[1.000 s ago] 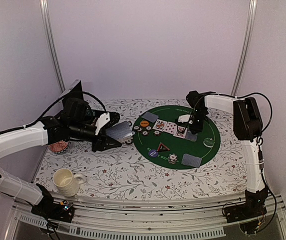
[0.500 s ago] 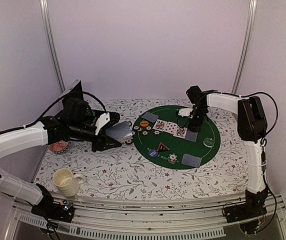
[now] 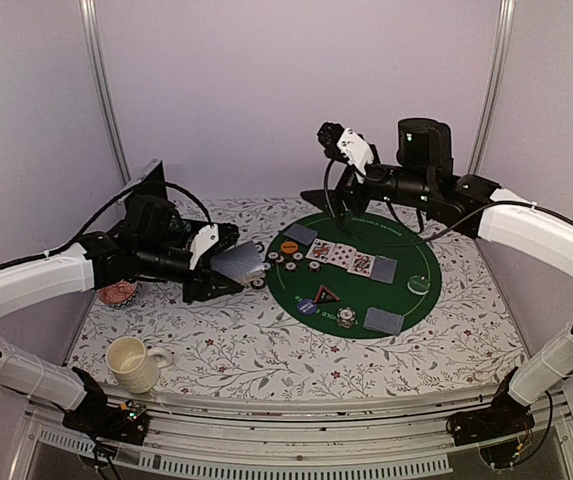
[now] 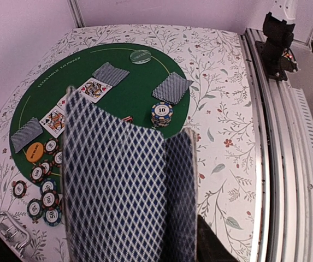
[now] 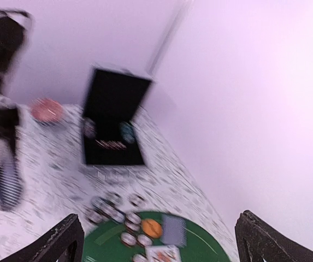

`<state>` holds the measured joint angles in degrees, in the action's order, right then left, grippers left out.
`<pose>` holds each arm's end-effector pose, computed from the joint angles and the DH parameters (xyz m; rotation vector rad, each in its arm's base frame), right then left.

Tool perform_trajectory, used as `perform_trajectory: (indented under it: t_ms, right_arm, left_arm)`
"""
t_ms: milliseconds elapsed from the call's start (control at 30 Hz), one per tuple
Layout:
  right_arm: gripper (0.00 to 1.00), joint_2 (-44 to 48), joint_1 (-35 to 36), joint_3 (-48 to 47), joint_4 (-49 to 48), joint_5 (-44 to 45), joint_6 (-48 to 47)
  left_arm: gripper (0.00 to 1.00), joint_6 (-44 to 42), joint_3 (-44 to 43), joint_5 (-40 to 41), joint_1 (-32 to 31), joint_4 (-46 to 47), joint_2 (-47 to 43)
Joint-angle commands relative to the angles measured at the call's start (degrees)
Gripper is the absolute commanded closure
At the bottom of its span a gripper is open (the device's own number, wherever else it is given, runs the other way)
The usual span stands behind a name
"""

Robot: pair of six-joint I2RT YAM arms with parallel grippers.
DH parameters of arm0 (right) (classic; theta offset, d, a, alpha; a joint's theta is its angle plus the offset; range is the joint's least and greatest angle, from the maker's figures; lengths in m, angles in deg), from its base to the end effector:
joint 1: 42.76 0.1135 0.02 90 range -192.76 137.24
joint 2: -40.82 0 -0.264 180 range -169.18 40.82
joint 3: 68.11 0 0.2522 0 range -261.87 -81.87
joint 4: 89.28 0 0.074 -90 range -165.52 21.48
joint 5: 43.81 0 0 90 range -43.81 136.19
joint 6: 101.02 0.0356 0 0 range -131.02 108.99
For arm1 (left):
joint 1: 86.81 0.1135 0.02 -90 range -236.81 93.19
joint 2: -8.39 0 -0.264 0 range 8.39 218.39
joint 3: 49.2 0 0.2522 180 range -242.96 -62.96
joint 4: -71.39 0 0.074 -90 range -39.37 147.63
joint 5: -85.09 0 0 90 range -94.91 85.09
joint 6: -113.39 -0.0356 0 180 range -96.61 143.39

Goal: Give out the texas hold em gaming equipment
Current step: Pick up the poker card from the face-down deck piles.

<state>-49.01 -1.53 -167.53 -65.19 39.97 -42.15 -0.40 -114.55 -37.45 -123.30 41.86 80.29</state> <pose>0.2786 0.2493 0.3921 -1.1402 1.4289 0.2233 0.2078 -0.1775 0.2744 1.3616 1.7066 -0.7479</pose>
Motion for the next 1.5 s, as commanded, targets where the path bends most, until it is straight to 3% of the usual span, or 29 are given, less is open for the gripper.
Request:
perform_trajectory:
  t_ms: [0,233,567,700,900,1033,1467]
  right_arm:
    - [0.01,2.5,8.3,12.2,-18.1,-20.5,13.1]
    - [0.0,-5.0,13.9,10.1,-20.1,-21.2,20.5]
    - [0.12,-13.2,14.7,4.7,-19.2,-17.7,25.4]
    - [0.18,-14.2,14.6,3.1,-17.3,-14.4,26.9]
    - [0.38,-15.2,14.6,0.4,-10.1,-8.7,26.3]
    - [0.42,-13.3,14.6,1.3,-8.1,-6.7,25.3]
    - [0.76,-10.5,14.8,0.9,-2.0,-7.6,24.5]
  left_arm:
    - [0.62,-0.3,0.2,-0.3,-0.9,0.6,-0.7]
    - [0.62,-0.2,0.1,-0.6,-0.9,0.6,-0.6]
    - [0.62,-0.2,0.2,-0.6,-0.8,0.6,-1.1]
    - [0.62,-0.2,0.2,-0.6,-0.8,0.6,-1.2]
    - [0.62,-0.2,0.3,-0.5,-0.9,0.6,-1.6]
    - [0.62,-0.2,0.3,-0.5,-0.9,0.5,-1.6]
    - [0.62,-0.3,0.3,-0.3,-0.9,0.6,-1.4]
